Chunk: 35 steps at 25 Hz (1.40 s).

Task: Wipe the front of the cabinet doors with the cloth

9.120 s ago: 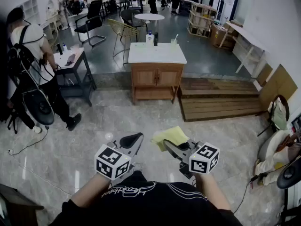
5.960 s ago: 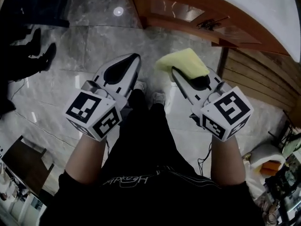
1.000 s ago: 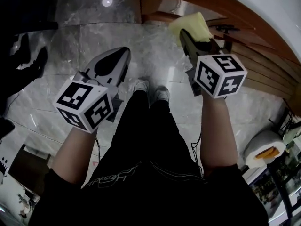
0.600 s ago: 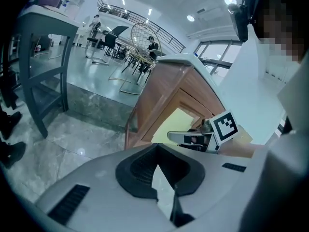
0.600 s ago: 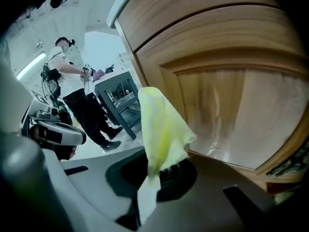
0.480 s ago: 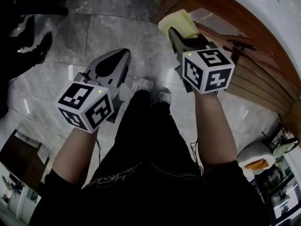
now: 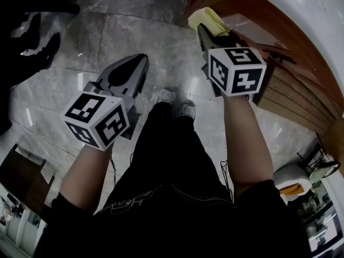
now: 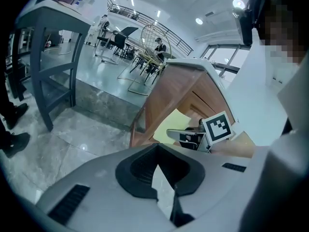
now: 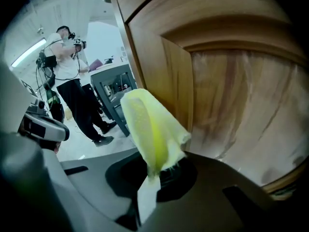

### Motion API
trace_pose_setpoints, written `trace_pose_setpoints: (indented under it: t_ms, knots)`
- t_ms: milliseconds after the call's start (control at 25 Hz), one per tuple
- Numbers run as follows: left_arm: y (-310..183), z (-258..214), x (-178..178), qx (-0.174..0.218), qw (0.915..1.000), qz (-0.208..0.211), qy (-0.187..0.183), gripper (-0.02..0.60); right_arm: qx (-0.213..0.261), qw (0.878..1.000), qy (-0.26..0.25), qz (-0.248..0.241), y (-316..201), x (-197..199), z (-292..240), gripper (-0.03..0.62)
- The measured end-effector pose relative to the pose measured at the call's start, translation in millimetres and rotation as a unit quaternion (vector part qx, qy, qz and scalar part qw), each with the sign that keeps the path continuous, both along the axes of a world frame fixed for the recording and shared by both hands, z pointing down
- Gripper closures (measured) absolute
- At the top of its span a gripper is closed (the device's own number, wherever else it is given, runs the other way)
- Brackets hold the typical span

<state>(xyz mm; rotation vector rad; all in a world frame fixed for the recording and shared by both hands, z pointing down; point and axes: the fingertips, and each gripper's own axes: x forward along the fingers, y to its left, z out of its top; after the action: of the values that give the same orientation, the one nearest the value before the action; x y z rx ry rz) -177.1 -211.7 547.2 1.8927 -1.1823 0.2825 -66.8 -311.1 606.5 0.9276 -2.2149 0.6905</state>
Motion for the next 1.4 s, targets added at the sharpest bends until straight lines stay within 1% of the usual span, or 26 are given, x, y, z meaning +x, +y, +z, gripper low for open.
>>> trace_pose_setpoints:
  t_ms: [320,600,920,1200,1400]
  knots:
    - [-4,5,21,-0.007,0.9998,0.018,0.005,0.575,0.006,1.0,-0.002,0.026,-3,21,5,0.553]
    - [-7,5,45,-0.007,0.9986,0.052,0.002,0.575,0.005,0.998,-0.001,0.065,-6,55,11,0.553]
    - [-8,8,74,-0.009,0.9967,0.081,0.003,0.575,0.01,0.994,0.006,0.105,-10,98,14,0.553]
    - [-5,12,95,-0.013,0.9951,0.097,0.004,0.575,0.011,0.989,0.013,0.146,-7,140,18,0.553]
    - [-2,14,111,-0.014,0.9937,0.111,0.005,0.575,0.011,0.982,0.015,0.185,-3,170,19,0.553]
